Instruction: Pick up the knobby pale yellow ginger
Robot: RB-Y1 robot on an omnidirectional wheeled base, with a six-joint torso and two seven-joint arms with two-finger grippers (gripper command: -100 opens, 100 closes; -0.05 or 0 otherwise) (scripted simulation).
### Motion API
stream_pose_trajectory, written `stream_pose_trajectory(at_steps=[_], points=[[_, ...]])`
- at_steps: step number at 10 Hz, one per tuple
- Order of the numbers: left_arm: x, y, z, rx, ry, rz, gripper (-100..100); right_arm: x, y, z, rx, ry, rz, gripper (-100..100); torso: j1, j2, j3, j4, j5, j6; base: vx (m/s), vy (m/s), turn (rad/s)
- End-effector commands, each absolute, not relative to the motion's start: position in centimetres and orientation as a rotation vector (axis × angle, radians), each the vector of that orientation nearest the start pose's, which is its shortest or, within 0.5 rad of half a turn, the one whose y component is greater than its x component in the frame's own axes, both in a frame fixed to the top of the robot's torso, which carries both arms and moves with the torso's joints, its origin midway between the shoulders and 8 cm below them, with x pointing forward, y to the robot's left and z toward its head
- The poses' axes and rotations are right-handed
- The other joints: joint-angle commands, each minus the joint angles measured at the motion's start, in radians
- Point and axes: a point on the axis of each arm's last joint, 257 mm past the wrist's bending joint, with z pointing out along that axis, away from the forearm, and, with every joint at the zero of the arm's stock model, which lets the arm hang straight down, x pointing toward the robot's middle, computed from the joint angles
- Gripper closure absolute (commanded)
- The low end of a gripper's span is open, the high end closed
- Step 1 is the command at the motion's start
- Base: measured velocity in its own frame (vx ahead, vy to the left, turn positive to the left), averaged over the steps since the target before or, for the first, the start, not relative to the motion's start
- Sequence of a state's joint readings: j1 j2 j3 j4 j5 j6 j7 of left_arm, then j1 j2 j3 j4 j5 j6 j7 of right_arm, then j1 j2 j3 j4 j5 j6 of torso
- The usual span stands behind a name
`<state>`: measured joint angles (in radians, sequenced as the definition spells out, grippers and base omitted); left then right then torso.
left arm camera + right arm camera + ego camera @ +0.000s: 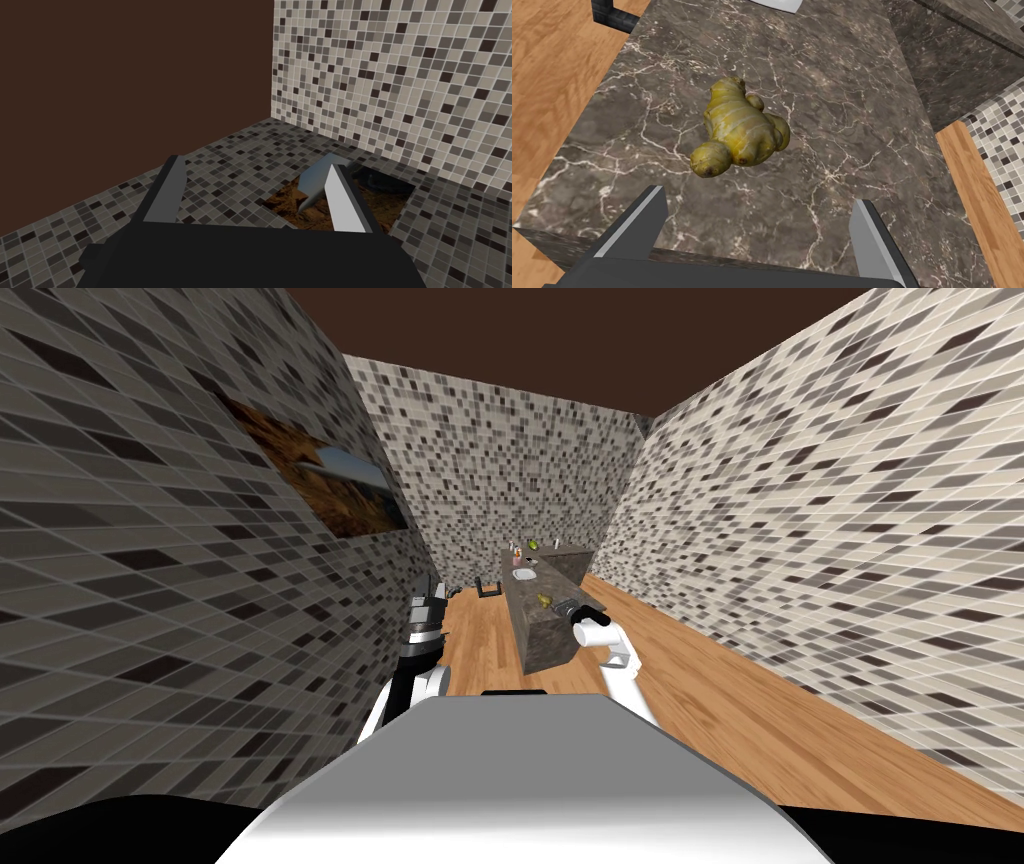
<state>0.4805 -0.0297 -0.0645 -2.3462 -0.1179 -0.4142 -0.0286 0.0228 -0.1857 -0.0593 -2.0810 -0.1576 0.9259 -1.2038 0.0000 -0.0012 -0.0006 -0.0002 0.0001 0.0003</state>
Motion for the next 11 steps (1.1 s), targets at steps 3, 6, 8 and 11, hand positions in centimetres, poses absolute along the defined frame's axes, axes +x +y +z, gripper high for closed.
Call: stream_pose_trajectory(at_steps=[3, 6, 8, 11], points=[[35.0, 24.7, 4.4, -0.605, 0.661, -1.266, 0, 49.9, -26.8, -21.8, -2.804, -0.445, -1.685, -100, 0.000, -0.001, 0.000, 0.000, 0.000, 0.000, 0.019, 0.004, -0.006], [35.0, 24.7, 4.4, -0.605, 0.661, -1.266, 0, 49.9, -26.3, -22.8, -2.805, -0.336, -1.594, -100, 0.000, -0.001, 0.000, 0.000, 0.000, 0.000, 0.021, 0.001, -0.007], [35.0, 24.7, 4.4, -0.605, 0.661, -1.266, 0, 49.9, -25.7, -23.8, -2.810, -0.259, -1.509, -100, 0.000, -0.001, -0.001, 0.000, 0.000, 0.000, 0.029, 0.002, -0.011], [35.0, 24.7, 4.4, -0.605, 0.661, -1.266, 0, 49.8, -25.0, -24.8, -2.804, -0.153, -1.422, -100, -0.001, -0.001, -0.001, 0.000, 0.000, 0.000, 0.027, -0.004, -0.008]])
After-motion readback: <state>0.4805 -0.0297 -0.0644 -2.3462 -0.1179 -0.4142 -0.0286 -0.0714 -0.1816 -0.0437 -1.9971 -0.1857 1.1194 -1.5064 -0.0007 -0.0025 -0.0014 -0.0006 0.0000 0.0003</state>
